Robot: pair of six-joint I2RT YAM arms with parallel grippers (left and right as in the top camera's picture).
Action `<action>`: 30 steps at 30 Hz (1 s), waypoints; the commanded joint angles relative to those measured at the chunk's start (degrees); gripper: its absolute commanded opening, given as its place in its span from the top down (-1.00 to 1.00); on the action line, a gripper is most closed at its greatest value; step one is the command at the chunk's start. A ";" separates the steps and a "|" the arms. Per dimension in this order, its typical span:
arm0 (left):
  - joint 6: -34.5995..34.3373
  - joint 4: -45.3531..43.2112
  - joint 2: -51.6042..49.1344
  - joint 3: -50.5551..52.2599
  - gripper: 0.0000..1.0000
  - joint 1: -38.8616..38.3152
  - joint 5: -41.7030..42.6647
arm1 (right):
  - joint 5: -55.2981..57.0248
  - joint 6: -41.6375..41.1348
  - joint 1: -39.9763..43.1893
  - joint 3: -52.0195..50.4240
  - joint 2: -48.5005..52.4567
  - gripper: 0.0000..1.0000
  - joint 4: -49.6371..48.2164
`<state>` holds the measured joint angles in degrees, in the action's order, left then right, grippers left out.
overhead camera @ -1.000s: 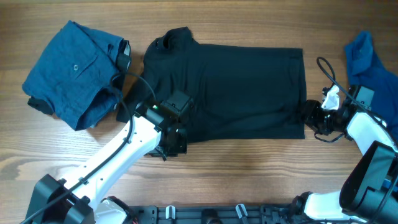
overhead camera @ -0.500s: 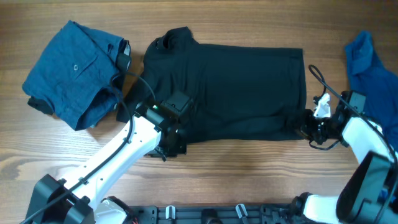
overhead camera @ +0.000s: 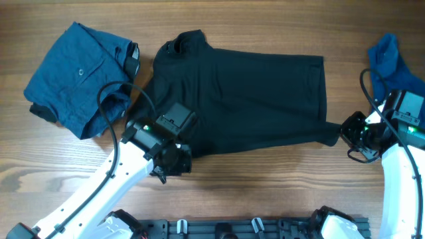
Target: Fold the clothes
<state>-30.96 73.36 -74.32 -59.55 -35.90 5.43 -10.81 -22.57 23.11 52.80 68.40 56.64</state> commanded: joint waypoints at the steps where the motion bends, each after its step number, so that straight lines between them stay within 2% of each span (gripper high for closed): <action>1: 1.03 -4.85 0.39 -0.48 0.92 0.17 -1.25 | 2.40 0.13 0.13 1.16 0.52 0.92 -1.57; 3: 1.16 -6.82 0.39 -0.48 0.92 0.17 -1.31 | 1.75 0.13 0.13 1.16 1.60 0.92 -2.36; 5: 1.53 -8.11 0.39 -0.48 0.92 0.24 -4.98 | -2.36 3.50 0.13 1.16 2.97 0.91 -6.45; 6: 3.82 -9.97 0.37 -0.48 0.92 0.68 -8.04 | -5.62 4.55 0.13 1.16 3.82 0.91 -9.35; 7: 11.34 -14.62 0.26 -0.48 0.92 1.44 -9.11 | -7.32 1.55 0.13 1.16 5.95 0.91 -13.16; 11: 16.15 -24.50 -0.63 -0.48 0.92 4.52 -14.75 | -7.30 -1.92 0.13 1.16 11.23 0.91 -18.38; 16: 21.64 -35.28 -4.70 -0.48 0.92 12.33 -12.24 | -7.30 -3.04 0.13 1.16 19.67 0.91 -22.73; 19: 21.84 -41.33 -9.14 -0.48 0.82 14.19 -11.17 | -7.28 -2.97 0.07 1.16 22.62 0.91 -23.65; 21: 21.79 -43.71 -11.13 -0.48 0.65 14.43 -10.78 | -7.28 -3.08 0.09 1.16 23.28 0.92 -24.52; 22: 21.77 -45.42 -12.98 -0.48 0.30 14.45 -10.88 | -7.26 -3.06 0.09 1.16 23.43 0.91 -25.44; 23: 21.46 -45.48 -13.79 -0.48 -0.15 14.67 -10.88 | -7.28 -3.10 0.09 1.16 23.43 0.91 -26.03; 24: 20.46 -44.68 -13.88 -0.48 -0.38 14.97 -10.86 | -7.28 -3.08 0.09 1.16 23.43 0.92 -26.29; 27: 15.96 -38.58 -12.94 -0.48 -0.53 16.46 -9.84 | -7.28 -2.97 0.09 1.16 23.43 0.91 -26.47; 30: 15.50 -29.29 -12.48 -0.46 -0.57 16.96 -2.19 | -7.28 -2.91 0.09 1.16 23.43 0.91 -26.47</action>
<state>-13.21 38.59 -87.85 -59.66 -19.68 -3.64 -18.17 -24.91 23.11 53.08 91.24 30.57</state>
